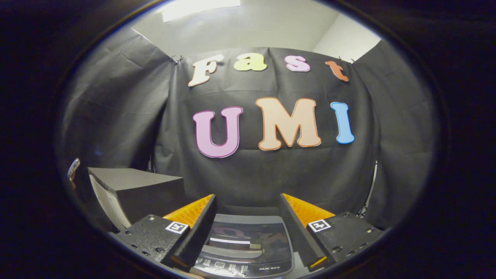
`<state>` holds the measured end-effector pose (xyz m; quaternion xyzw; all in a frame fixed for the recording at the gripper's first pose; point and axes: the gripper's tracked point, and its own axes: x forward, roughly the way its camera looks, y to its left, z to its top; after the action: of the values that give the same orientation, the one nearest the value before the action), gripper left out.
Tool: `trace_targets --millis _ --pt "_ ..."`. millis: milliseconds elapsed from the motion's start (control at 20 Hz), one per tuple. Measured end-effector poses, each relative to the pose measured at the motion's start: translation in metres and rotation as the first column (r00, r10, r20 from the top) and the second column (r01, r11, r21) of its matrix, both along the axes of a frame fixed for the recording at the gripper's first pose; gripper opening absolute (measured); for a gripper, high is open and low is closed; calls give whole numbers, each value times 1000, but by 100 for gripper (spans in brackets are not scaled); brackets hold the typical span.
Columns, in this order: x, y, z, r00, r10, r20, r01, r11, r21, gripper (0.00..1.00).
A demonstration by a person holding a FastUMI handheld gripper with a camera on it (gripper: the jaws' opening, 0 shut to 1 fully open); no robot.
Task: Put the clothes into the washing machine and then close the washing machine lid.
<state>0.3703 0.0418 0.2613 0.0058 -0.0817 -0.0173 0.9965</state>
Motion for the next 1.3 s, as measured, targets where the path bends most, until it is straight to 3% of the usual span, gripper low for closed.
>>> trace_targets --millis 350,850,1300 --pt "-52 -1 -22 998 16 56 -12 996 -83 96" --pt "-105 -11 -106 999 6 -40 -4 999 36 96" --pt "-156 -4 -175 991 16 -134 -6 997 74 96"
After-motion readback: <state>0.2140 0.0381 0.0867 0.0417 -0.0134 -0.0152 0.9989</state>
